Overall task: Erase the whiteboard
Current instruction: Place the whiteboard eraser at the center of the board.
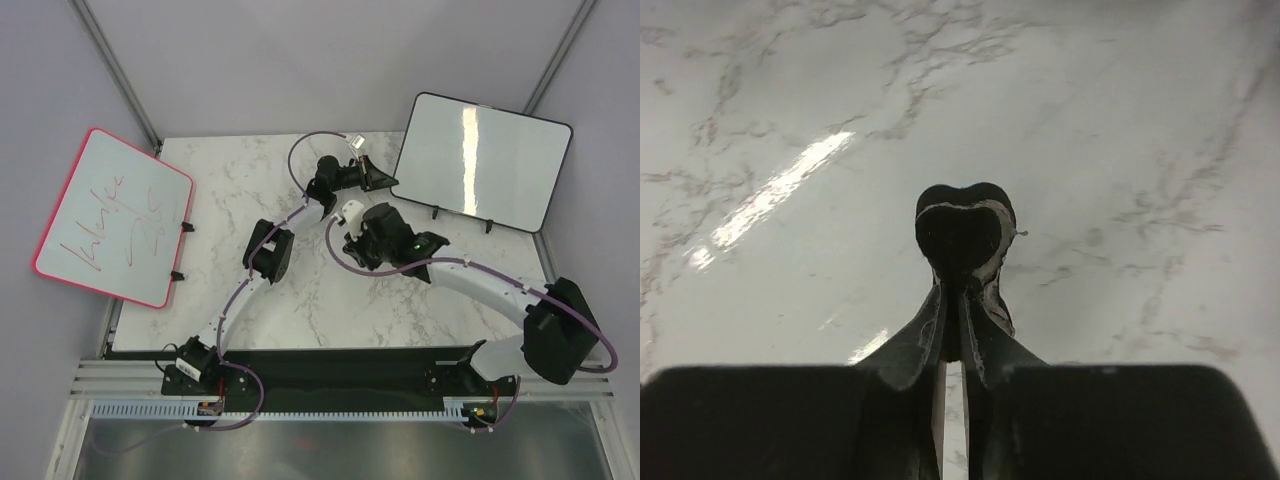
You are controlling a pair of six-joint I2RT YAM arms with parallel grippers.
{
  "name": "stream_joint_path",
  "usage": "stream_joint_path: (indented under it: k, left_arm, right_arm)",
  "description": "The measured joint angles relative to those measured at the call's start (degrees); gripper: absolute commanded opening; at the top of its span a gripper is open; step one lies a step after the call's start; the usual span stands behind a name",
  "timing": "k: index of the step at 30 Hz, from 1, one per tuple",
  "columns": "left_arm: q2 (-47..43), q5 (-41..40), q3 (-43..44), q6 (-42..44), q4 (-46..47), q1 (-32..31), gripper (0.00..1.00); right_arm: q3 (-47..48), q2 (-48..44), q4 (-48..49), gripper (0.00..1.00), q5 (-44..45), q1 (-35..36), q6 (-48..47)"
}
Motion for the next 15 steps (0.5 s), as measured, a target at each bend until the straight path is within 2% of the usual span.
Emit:
stream_joint_path:
  k: [1, 2, 3, 4, 5, 11, 15]
  left_arm:
    - [0.00, 0.02, -0.02, 0.00, 0.02, 0.00, 0.02]
    - [0.00, 0.02, -0.04, 0.00, 0.02, 0.00, 0.02]
    - [0.00, 0.02, -0.07, 0.00, 0.04, 0.00, 0.02]
    - [0.00, 0.02, -0.13, 0.00, 0.07, 0.00, 0.02]
    - [0.00, 0.02, -0.22, 0.00, 0.07, 0.00, 0.02]
    - [0.00, 0.04, -0.39, 0.00, 0.13, 0.00, 0.02]
    - [0.00, 0.07, -0.39, 0.00, 0.15, 0.00, 0.02]
  right_arm:
    - [0.28, 1.46, -0.57, 0.49, -0.79, 1.95, 0.55]
    - [0.98, 3.32, -1.51, 0.64, -1.22, 3.52, 1.40]
    - [1.73, 5.18, -1.97, 0.75, -1.01, 4.44, 1.75]
    - [2.51, 6.75, -2.29, 0.93, -0.24, 4.98, 1.99]
    - [3.26, 7.96, -2.58, 0.98, 0.79, 5.53, 2.16]
    - [5.53, 8.83, -2.62, 0.98, 9.05, 7.43, 2.03]
    - [5.51, 5.16, -1.70, 0.98, 18.05, 4.63, 9.86]
